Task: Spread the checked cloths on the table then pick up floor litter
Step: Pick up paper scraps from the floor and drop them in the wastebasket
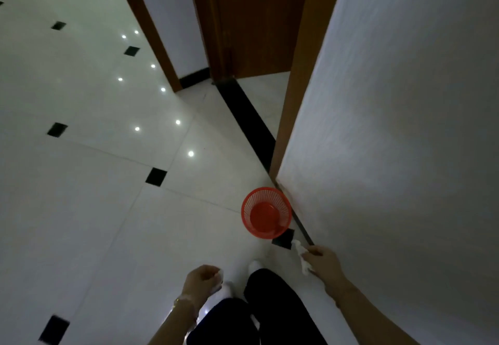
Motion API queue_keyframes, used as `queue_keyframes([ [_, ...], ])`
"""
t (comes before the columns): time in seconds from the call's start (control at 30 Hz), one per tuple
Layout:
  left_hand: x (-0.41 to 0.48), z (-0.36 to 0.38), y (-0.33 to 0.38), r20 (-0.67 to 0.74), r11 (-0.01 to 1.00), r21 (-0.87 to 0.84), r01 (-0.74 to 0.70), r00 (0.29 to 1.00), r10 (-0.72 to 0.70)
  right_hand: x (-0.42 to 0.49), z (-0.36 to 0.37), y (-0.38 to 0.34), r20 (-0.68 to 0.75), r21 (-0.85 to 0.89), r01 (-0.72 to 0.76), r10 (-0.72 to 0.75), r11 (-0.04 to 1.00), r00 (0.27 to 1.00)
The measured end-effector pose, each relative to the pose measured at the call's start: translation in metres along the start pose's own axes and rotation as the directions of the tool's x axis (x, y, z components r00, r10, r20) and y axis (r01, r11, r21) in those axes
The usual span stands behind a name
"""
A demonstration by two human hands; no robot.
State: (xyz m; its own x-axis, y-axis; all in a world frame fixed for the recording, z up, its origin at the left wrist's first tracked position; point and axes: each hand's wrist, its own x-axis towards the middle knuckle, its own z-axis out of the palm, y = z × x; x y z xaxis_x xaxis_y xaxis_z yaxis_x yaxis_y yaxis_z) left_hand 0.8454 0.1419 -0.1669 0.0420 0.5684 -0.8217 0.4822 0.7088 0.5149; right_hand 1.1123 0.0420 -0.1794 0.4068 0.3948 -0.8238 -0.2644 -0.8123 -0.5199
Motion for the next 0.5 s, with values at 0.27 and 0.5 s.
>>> queue_keyframes([
  [0.27,0.219,0.082,0.060,0.143,0.994,0.100,-0.052,0.989,0.038,0.165,0.081,-0.012,0.017,0.282,-0.091,0.089,0.955,0.996],
  [0.5,0.339,0.136,0.036,0.266,0.993,0.007,0.121,0.957,-0.119,0.273,0.107,0.042,0.029,0.545,-0.186,0.204,0.817,0.979],
])
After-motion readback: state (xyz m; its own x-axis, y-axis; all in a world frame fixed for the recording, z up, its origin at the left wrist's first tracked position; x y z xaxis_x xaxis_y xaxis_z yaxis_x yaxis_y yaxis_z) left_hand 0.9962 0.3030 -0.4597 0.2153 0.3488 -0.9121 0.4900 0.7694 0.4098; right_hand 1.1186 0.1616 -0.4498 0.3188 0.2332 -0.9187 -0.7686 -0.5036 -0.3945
